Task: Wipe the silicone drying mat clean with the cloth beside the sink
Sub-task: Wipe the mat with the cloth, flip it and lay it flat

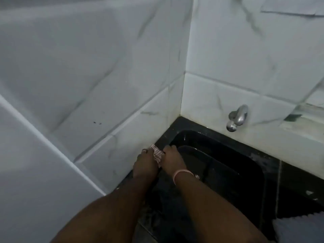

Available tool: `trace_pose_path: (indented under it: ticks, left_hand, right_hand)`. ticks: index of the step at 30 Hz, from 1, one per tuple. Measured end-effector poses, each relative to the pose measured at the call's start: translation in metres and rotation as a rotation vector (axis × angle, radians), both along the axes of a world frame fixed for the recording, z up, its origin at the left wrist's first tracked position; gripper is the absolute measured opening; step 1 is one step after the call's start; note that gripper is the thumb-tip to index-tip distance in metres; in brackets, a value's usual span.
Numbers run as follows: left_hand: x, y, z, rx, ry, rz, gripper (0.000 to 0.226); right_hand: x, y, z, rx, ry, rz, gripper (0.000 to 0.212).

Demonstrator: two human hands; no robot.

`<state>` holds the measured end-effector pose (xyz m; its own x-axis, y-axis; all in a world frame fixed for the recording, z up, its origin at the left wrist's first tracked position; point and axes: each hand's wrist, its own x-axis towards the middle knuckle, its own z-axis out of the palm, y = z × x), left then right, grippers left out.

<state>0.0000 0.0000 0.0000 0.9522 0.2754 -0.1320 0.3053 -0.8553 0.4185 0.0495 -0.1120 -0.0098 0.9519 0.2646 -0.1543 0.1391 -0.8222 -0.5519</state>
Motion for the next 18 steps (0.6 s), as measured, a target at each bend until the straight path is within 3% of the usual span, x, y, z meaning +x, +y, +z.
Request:
trace_pose_path:
  ticks: [4, 7, 11, 14, 18]
  left_hand:
    - [0.003, 0.012, -0.031, -0.138, 0.102, 0.074, 0.058]
    - [0.008, 0.018, -0.050, -0.125, 0.158, 0.007, 0.063]
    - [0.009, 0.027, -0.054, -0.123, 0.159, 0.013, 0.061]
    - [0.011, 0.032, -0.053, -0.313, 0.098, 0.092, 0.064]
    - [0.011, 0.033, -0.054, -0.456, -0.052, 0.279, 0.039]
  right_hand:
    - [0.008, 0.013, -0.037, 0.174, 0.267, -0.232, 0.028]
    - [0.017, 0.031, -0.058, 0.475, 0.515, -0.375, 0.038]
    - [0.023, 0.052, -0.058, 0.839, 0.731, -0.646, 0.025]
    - [0.030, 0.060, -0.065, 0.928, 0.758, -0.785, 0.033]
    - [0.029, 0.060, -0.054, 1.044, 0.770, -0.756, 0.027]
